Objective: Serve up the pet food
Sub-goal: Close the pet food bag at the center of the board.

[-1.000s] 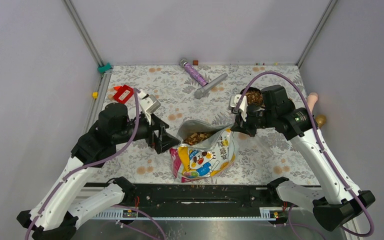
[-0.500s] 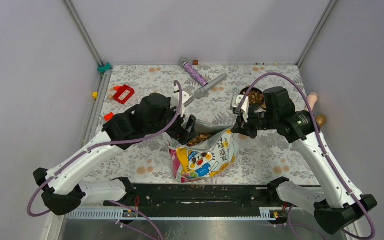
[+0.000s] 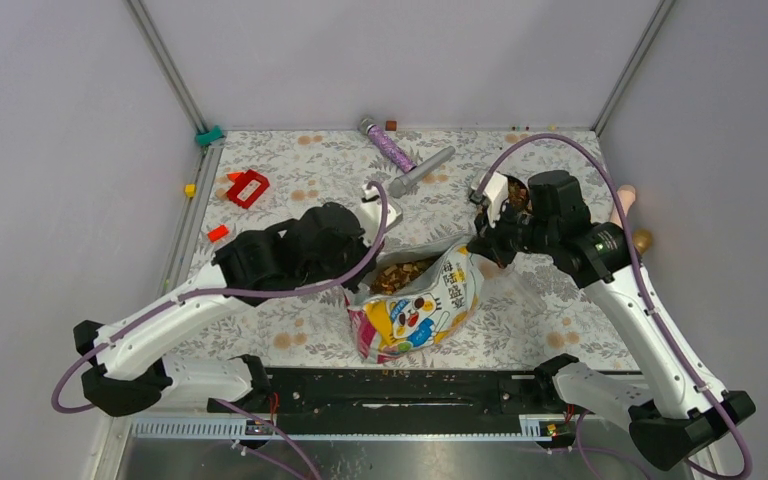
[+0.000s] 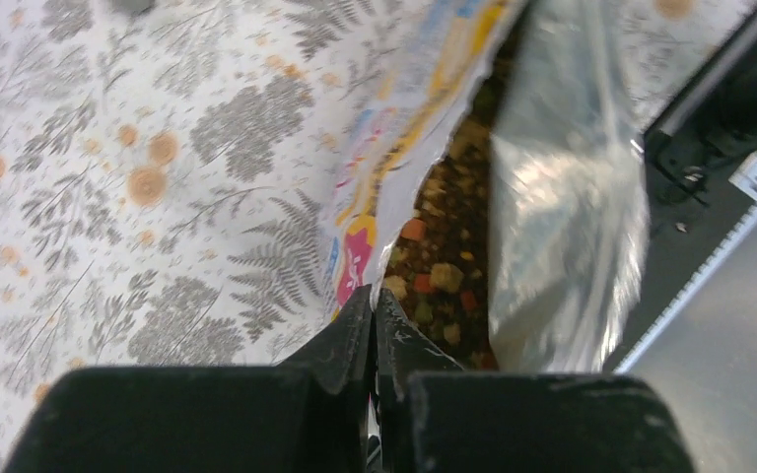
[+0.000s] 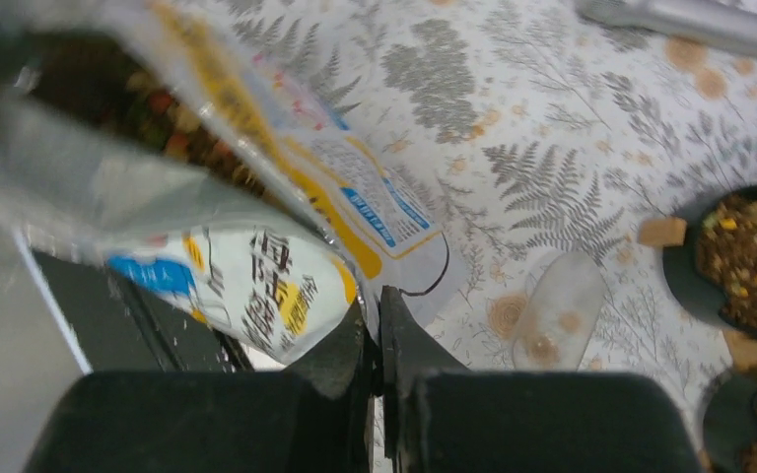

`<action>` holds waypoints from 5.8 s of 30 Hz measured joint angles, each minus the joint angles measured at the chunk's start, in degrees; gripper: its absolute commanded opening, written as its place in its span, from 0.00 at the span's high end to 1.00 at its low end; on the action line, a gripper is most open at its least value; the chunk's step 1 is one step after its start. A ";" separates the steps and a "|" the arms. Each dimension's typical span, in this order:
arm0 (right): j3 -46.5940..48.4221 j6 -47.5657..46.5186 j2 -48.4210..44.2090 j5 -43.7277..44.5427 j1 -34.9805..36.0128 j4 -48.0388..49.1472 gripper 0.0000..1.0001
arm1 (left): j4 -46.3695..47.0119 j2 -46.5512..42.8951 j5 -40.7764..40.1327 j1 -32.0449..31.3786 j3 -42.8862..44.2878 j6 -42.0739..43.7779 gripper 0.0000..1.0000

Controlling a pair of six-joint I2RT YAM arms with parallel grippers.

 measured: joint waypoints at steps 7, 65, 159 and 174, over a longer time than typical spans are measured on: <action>5.55 16.68 5.16 13.55 1.42 5.40 1.00 | 1.18 0.24 1.40 -8.76 1.25 -0.26 1.00; -0.87 19.87 -1.36 16.70 -0.39 6.45 1.00 | 3.48 -2.25 -25.51 -18.38 -6.12 -23.04 1.00; 3.91 -33.11 2.73 -3.52 7.89 -8.22 1.00 | 2.95 -35.67 4.07 -12.66 -22.73 6.78 0.99; 0.87 -25.29 -0.92 -2.23 6.62 -4.17 1.00 | -5.86 -20.98 1.51 -12.83 -5.42 6.71 0.01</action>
